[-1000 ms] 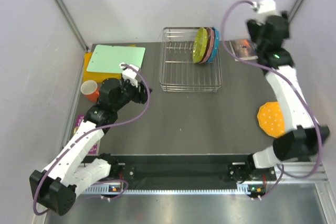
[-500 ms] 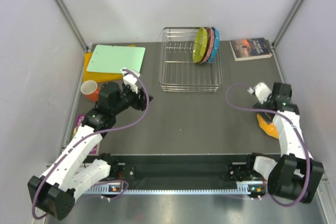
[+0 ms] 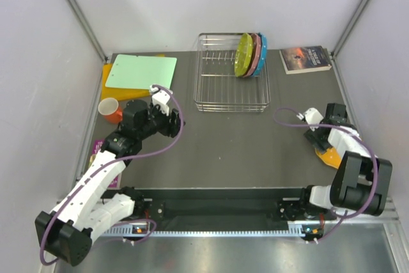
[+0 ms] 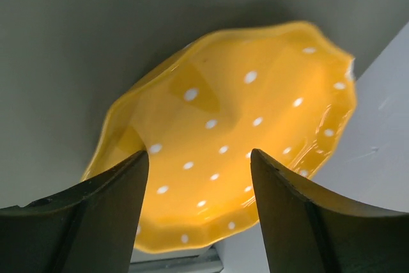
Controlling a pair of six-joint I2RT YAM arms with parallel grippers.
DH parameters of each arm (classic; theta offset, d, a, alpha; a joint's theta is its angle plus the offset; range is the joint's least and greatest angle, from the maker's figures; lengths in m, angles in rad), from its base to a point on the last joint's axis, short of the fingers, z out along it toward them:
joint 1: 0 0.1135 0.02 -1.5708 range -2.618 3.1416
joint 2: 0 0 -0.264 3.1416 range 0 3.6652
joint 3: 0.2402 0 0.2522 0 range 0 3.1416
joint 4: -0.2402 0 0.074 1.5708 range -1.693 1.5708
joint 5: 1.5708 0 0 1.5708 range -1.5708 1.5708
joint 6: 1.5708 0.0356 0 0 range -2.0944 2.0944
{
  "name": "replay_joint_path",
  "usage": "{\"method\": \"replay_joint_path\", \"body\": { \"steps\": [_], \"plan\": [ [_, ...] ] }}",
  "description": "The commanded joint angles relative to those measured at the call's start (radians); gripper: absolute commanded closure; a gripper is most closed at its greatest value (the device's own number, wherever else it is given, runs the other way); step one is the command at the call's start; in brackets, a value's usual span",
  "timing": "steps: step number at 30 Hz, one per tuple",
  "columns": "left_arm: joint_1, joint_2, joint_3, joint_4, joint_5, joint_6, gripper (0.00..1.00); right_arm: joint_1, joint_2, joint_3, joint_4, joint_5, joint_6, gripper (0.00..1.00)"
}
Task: Load the plates into the dish rack
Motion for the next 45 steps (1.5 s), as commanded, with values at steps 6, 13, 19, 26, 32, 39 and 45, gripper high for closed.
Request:
{"method": "replay_joint_path", "body": {
  "steps": [6,13,19,26,32,39,45],
  "plan": [
    [0.019,-0.016,0.053,-0.015,-0.011,0.052,0.39,-0.001,0.144,0.007,0.061,-0.114,-0.089,0.37],
    [0.028,-0.049,0.03,-0.02,-0.026,0.051,0.39,0.062,0.09,0.027,-0.102,-0.259,-0.221,0.36],
    [0.037,-0.067,0.015,-0.017,-0.036,0.042,0.39,0.232,0.013,0.056,-0.177,-0.309,-0.247,0.36],
    [0.075,-0.082,0.012,-0.047,-0.051,-0.018,0.39,0.414,0.022,0.12,-0.176,-0.35,-0.186,0.36],
    [0.128,-0.084,0.014,-0.076,-0.088,-0.156,0.37,0.658,0.082,0.229,-0.168,-0.342,-0.14,0.36],
    [0.175,-0.087,-0.014,-0.084,-0.077,-0.224,0.37,0.87,0.237,0.433,-0.151,-0.358,-0.08,0.36],
    [0.201,-0.096,0.001,-0.093,-0.091,-0.212,0.38,0.942,0.239,0.515,-0.14,-0.35,-0.003,0.37]
  ]
}}
